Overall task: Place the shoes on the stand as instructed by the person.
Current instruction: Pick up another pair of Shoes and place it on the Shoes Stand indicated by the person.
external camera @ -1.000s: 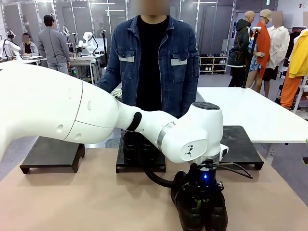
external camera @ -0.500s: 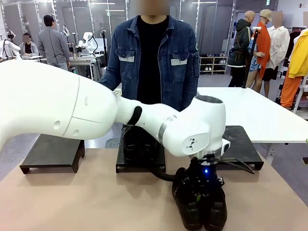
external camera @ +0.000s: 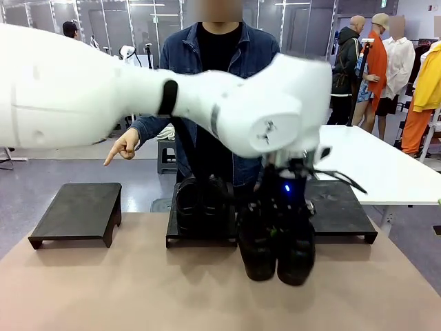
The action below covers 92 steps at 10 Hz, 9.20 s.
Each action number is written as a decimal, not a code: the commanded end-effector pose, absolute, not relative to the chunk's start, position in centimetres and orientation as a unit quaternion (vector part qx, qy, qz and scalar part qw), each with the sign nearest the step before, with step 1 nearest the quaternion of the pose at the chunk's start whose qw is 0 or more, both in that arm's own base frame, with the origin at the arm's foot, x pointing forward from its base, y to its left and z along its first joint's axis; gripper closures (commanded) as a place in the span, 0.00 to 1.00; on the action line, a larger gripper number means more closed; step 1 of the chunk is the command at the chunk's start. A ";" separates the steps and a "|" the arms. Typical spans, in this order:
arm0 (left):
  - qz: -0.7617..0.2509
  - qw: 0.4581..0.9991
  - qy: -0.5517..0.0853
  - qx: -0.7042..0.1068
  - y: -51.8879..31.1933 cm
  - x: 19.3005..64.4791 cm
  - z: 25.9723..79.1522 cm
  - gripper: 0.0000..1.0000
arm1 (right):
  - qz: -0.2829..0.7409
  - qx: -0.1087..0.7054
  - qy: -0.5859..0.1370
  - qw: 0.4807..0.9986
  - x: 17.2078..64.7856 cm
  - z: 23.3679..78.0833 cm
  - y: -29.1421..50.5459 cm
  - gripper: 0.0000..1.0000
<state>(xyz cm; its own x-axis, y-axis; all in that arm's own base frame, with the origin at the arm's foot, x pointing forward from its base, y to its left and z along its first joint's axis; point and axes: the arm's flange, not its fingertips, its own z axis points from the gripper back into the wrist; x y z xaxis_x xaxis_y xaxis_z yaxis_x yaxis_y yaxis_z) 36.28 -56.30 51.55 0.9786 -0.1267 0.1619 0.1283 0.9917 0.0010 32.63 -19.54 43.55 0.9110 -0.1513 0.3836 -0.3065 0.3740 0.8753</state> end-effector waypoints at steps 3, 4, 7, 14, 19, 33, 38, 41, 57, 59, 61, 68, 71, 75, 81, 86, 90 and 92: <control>-0.126 0.990 -0.061 -0.013 -44.5 38.3 58.2 1.00 | 0.050 0.560 -0.211 0.800 32.6 43.6 -19.6 0.00; -0.156 0.987 -0.048 0.006 -41.0 38.3 59.3 1.00 | 0.050 0.560 -0.211 0.800 32.6 43.6 -19.6 0.00; -0.233 0.971 -0.055 -0.029 -28.6 38.7 61.6 1.00 | 0.050 0.560 -0.211 0.800 32.6 43.6 -19.6 0.00; -0.179 0.971 -0.156 -0.022 -5.9 43.0 57.6 1.00 | 0.050 0.560 -0.211 0.800 32.6 43.6 -19.6 0.00; -0.080 0.977 -0.196 0.017 -4.5 51.2 53.6 1.00 | 0.050 0.560 -0.211 0.800 32.6 43.6 -19.6 0.00; -0.032 0.985 -0.167 0.002 -2.4 54.4 49.1 0.93 | 0.050 0.560 -0.211 0.800 32.6 43.6 -19.6 0.00; -0.017 0.972 -0.235 0.023 -1.4 56.7 49.2 0.93 | 0.050 0.560 -0.211 0.800 32.6 43.6 -19.6 0.00; -0.001 0.969 -0.246 0.031 -1.3 58.5 48.1 0.93 | 0.050 0.560 -0.211 0.800 32.6 43.6 -19.6 0.00; 0.002 0.977 -0.204 0.056 -1.4 59.7 43.1 0.66 | 0.050 0.560 -0.211 0.800 32.6 43.6 -19.6 0.00; 0.000 0.978 -0.201 0.053 -1.5 59.3 43.5 0.33 | 0.050 0.560 -0.211 0.800 32.6 43.6 -19.6 0.00; -0.001 0.978 -0.199 0.054 -1.4 59.0 43.8 0.00 | 0.050 0.560 -0.211 0.800 32.6 43.6 -19.6 0.00; -0.008 0.978 -0.204 0.043 -1.0 59.1 44.1 0.00 | 0.050 0.560 -0.211 0.800 32.6 43.6 -19.6 0.00; -0.008 0.978 -0.204 0.043 -1.0 59.1 44.1 0.00 | 0.050 0.560 -0.211 0.800 32.6 43.6 -19.6 0.00; -0.008 0.978 -0.204 0.043 -1.0 59.1 44.1 0.00 | 0.050 0.560 -0.211 0.800 32.6 43.6 -19.6 0.00; 0.017 0.983 -0.176 0.049 0.6 59.2 48.5 0.00 | 0.050 0.560 -0.211 0.800 32.6 43.6 -19.6 0.00; 0.021 0.995 -0.068 -0.071 9.4 49.5 58.9 0.00 | 0.050 0.560 -0.211 0.800 32.6 43.6 -19.6 0.00; -0.024 0.948 -0.066 -0.311 18.8 39.1 57.6 0.00 | 0.050 0.560 -0.211 0.800 32.6 43.6 -19.6 0.00; -0.058 0.905 -0.082 -0.414 20.7 35.6 54.4 0.00 | 0.050 0.560 -0.211 0.800 32.6 43.6 -19.6 0.00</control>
<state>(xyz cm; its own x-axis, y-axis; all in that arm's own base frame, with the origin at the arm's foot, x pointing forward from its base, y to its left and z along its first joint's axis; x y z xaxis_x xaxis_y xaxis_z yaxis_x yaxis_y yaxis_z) 35.99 21.08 55.70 0.9805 -0.0057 0.1967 0.1385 0.7300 -0.6692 32.61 -19.54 43.55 0.9112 -0.1511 0.3832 -0.3064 0.3732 0.8757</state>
